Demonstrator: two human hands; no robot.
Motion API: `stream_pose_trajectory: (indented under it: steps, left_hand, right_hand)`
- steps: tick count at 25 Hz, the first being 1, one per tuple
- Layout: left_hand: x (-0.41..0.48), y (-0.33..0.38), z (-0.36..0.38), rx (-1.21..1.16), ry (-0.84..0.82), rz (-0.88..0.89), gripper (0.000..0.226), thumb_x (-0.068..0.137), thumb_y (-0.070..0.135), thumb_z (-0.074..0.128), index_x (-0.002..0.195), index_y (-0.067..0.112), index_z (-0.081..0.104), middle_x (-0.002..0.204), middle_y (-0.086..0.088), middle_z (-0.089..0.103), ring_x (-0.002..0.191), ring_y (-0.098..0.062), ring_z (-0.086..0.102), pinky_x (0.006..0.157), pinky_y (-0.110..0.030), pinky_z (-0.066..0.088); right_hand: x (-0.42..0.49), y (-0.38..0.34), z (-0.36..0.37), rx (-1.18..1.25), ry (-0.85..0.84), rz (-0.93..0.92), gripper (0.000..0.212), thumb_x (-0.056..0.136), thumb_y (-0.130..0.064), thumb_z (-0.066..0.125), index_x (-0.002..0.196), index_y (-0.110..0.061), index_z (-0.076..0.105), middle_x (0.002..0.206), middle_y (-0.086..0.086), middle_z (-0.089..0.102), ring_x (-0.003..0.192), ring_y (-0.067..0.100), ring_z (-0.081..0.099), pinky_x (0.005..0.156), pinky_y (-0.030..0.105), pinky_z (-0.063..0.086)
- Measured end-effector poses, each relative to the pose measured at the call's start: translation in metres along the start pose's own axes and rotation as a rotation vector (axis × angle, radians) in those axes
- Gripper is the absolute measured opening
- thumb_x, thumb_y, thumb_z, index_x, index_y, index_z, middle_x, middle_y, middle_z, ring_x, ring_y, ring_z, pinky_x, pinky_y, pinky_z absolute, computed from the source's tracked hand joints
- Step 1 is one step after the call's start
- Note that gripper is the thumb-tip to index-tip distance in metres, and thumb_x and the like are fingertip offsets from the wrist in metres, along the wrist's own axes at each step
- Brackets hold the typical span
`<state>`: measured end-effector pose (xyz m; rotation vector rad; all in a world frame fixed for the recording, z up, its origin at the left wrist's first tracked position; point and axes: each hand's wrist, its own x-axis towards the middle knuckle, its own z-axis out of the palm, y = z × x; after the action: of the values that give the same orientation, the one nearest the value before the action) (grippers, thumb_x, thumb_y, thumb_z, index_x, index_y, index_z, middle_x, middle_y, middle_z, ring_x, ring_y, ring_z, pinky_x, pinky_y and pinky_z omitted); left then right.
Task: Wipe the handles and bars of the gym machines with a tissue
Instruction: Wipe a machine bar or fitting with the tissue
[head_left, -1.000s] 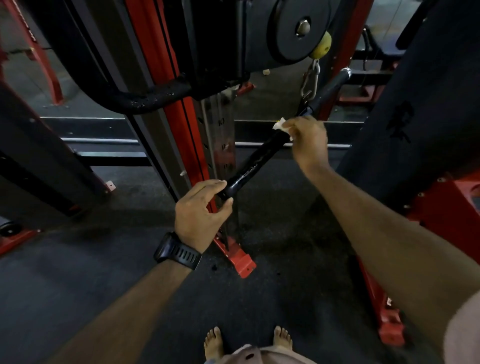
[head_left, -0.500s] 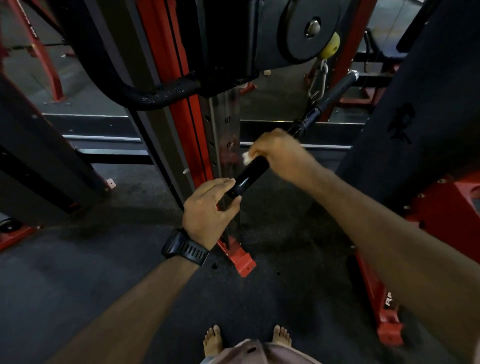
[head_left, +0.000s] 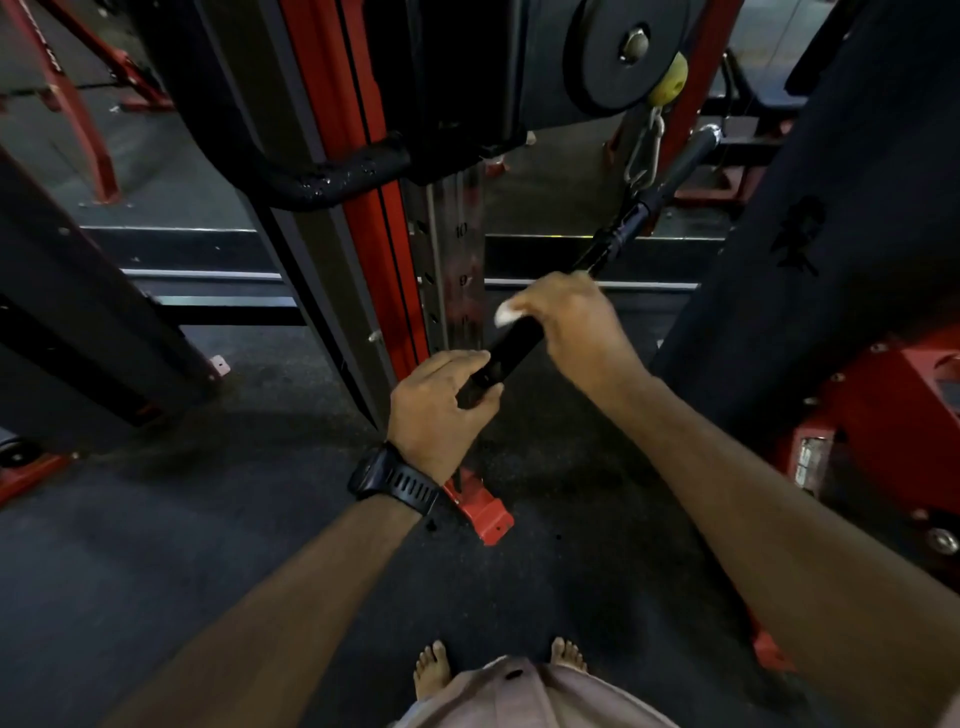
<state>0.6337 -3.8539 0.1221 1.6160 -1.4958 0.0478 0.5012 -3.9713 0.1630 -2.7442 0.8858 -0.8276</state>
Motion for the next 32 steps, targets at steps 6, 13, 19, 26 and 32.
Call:
stream_pose_trajectory:
  steps: [6,13,19,26,32]
  left_hand:
    - [0.000,-0.002,0.001,-0.023,0.015,-0.040,0.033,0.071,0.012,0.083,0.102,0.005,0.075,0.100,-0.007,0.074,0.089,-0.015,0.070,0.082,-0.025,0.057]
    - [-0.003,-0.001,-0.001,-0.057,0.038,-0.070,0.033,0.075,0.014,0.084,0.105,0.006,0.075,0.103,-0.005,0.073,0.094,-0.010,0.068,0.080,-0.031,0.059]
    - [-0.003,0.001,-0.001,-0.063,0.030,-0.102,0.031,0.076,0.015,0.081,0.106,0.006,0.074,0.104,-0.004,0.072,0.095,-0.012,0.068,0.081,-0.034,0.059]
    - [0.006,0.004,-0.005,-0.038,0.066,-0.097,0.032,0.074,0.012,0.084,0.104,0.006,0.075,0.102,-0.004,0.073,0.091,-0.010,0.068,0.082,-0.025,0.056]
    - [0.006,0.003,-0.007,-0.042,0.071,-0.109,0.032,0.073,0.008,0.084,0.103,0.005,0.075,0.100,-0.006,0.073,0.087,-0.010,0.068,0.081,-0.009,0.050]
  right_hand:
    - [-0.045,-0.055,0.037,0.402,0.461,0.607,0.025,0.092,-0.005,0.063,0.114,-0.013,0.071,0.107,-0.003,0.065,0.096,0.003,0.059,0.084,0.019,0.053]
    - [-0.043,-0.088,0.043,1.165,0.640,1.233,0.019,0.094,-0.011,0.066,0.104,-0.027,0.070,0.103,-0.007,0.072,0.099,0.006,0.069,0.088,0.028,0.057]
    - [-0.039,-0.087,0.041,1.389,0.520,1.402,0.011,0.095,-0.012,0.064,0.095,-0.020,0.071,0.094,0.006,0.075,0.091,0.021,0.072,0.083,0.042,0.061]
    - [-0.030,-0.081,0.030,1.680,0.477,1.425,0.016,0.098,-0.003,0.056,0.106,-0.009,0.069,0.095,0.014,0.074,0.084,0.023,0.072,0.079,0.039,0.061]
    - [-0.016,-0.063,0.034,1.472,0.634,1.326,0.008,0.096,-0.012,0.063,0.097,-0.017,0.069,0.095,0.008,0.073,0.088,0.020,0.070,0.083,0.037,0.059]
